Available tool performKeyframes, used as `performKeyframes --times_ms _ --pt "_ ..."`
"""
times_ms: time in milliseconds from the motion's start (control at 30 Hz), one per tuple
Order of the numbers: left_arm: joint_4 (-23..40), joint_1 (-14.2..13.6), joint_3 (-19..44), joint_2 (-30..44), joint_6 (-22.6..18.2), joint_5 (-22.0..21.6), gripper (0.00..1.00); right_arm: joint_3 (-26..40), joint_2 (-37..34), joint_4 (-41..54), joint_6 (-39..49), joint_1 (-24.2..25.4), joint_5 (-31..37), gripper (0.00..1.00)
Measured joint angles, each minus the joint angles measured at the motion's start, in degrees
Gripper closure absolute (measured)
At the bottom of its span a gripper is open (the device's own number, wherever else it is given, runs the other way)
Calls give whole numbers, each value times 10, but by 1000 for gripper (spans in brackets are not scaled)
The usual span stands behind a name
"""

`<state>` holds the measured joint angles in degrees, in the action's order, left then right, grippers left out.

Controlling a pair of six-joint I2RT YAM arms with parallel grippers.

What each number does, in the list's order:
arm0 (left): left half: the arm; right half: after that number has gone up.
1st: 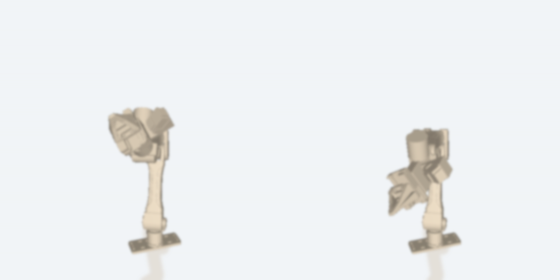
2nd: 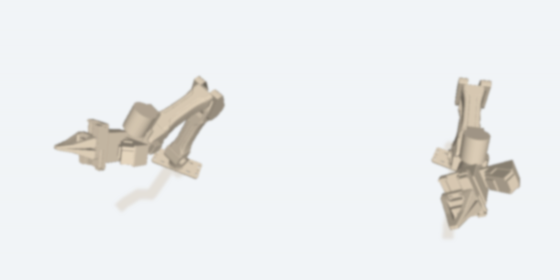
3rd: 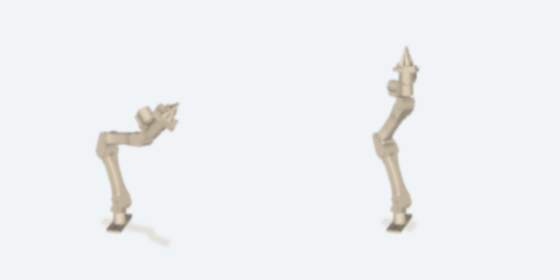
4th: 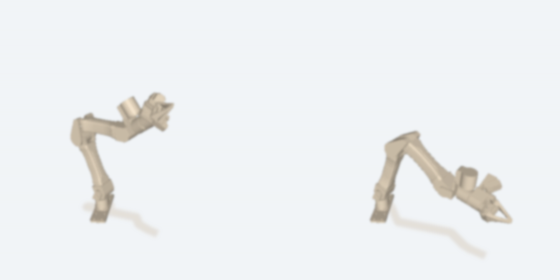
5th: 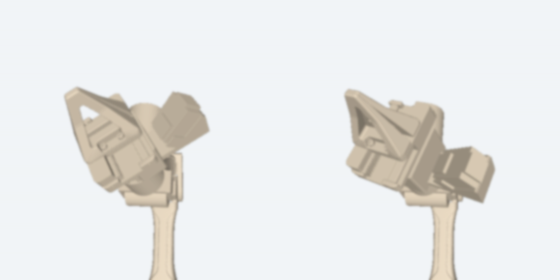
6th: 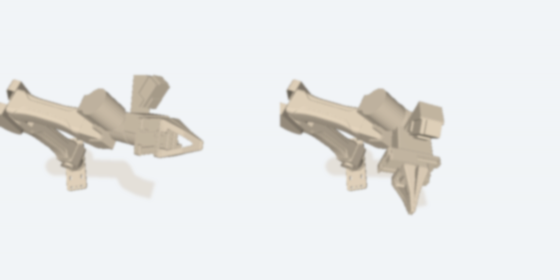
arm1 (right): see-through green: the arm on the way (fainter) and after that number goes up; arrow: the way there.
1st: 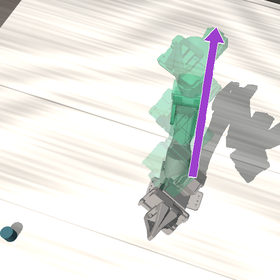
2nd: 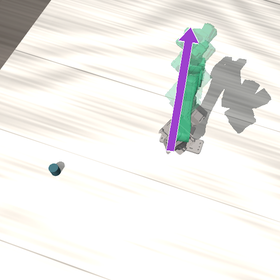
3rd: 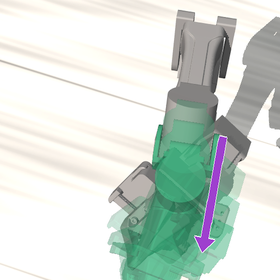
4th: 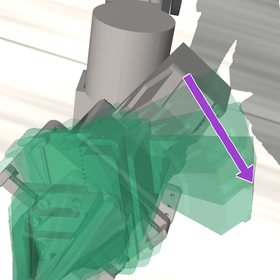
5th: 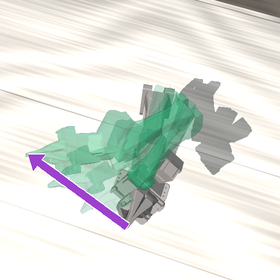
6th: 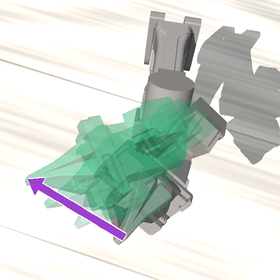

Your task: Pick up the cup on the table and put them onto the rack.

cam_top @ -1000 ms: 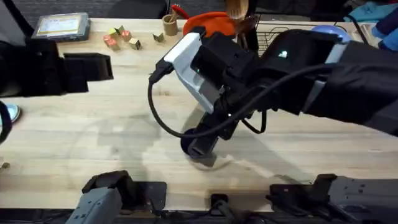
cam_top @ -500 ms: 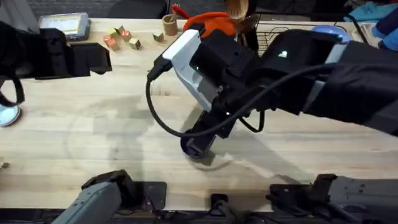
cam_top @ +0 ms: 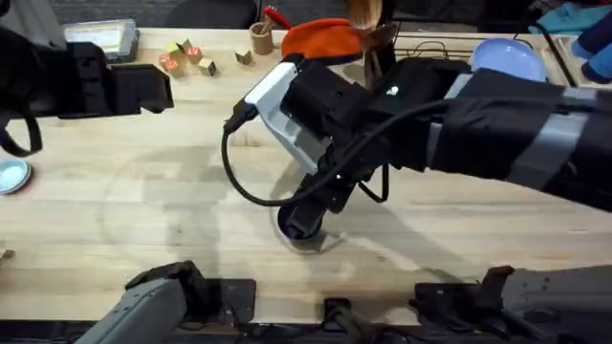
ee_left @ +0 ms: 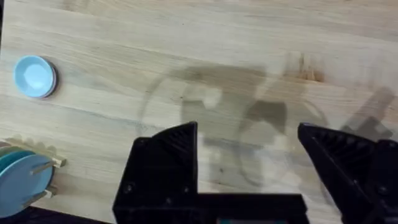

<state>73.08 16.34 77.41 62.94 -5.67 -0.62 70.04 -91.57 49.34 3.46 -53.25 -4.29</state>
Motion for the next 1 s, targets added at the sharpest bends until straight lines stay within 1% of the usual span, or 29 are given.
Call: performKeyframes --times_ms 67,133,200,233,300,333,400,467,567,733,833,867,1000 --pt "0 0 0 0 0 0 10 0 0 0 0 0 0 141" --pt "0 0 0 0 0 0 10 0 0 0 0 0 0 250" --pt "0 0 0 0 0 0 9 0 0 0 2 0 0 471" --pt "0 0 0 0 0 0 8 0 0 0 2 0 0 599" --pt "0 0 0 0 0 0 8 0 -1 0 2 0 0 886" --pt "1 0 0 0 0 0 7 0 0 0 1 0 -3 941" --pt "2 0 0 0 0 0 6 3 1 1 2 -3 -12 969" --pt "2 0 0 0 0 0 7 4 5 5 2 -3 -10 970" --pt "2 0 0 0 0 0 7 15 19 35 2 -2 -5 970" --pt "2 0 0 0 0 0 7 69 59 91 2 9 18 970" --pt "1 0 0 0 0 0 7 108 82 118 2 28 29 970" --pt "1 0 0 0 0 0 7 141 99 136 2 55 35 970" --pt "1 0 0 0 0 0 8 171 109 142 2 98 38 970"
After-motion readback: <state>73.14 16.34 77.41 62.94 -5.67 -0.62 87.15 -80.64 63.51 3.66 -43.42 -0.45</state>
